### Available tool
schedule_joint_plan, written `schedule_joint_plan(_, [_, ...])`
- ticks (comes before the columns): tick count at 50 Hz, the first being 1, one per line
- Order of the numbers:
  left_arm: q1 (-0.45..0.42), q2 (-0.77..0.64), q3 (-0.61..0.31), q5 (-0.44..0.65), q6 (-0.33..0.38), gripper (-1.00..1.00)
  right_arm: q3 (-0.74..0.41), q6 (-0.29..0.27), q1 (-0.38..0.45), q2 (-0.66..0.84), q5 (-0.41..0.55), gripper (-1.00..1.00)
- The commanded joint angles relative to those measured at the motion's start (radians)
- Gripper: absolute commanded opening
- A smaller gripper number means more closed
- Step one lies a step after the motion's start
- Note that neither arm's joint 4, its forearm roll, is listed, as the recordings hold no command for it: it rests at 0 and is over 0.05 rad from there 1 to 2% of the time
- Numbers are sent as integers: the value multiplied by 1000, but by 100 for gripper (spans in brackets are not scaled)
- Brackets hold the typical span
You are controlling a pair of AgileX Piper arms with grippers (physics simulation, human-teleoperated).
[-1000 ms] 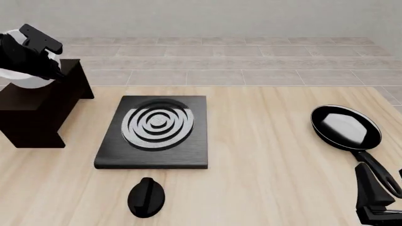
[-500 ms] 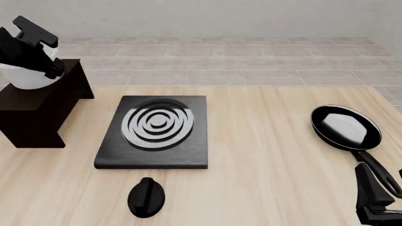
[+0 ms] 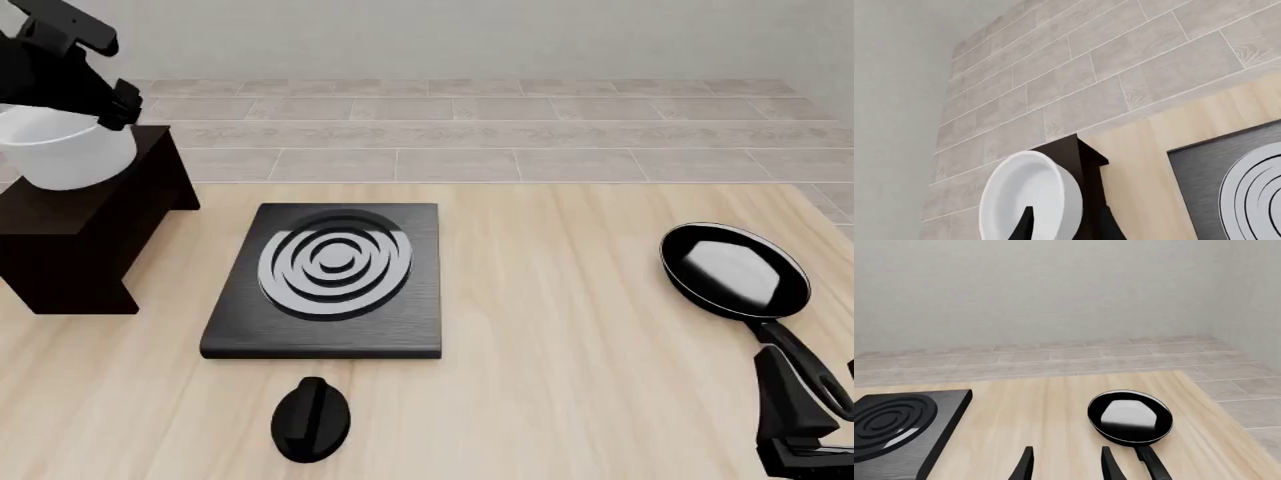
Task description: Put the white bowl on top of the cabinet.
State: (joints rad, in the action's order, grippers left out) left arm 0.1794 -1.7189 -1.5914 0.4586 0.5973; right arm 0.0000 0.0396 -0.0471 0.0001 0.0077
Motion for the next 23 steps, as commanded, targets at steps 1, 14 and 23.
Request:
schedule_joint_plan(1, [-30, 138, 162, -128, -77, 100, 0, 2, -2, 0, -1, 100])
schedule_joint_plan(14, [-70, 381, 478, -321, -171, 100, 0, 8, -4, 0, 0, 100])
schedule_joint_plan(23, [-88, 507, 571, -345, -211, 100, 0, 8, -4, 0, -2, 100])
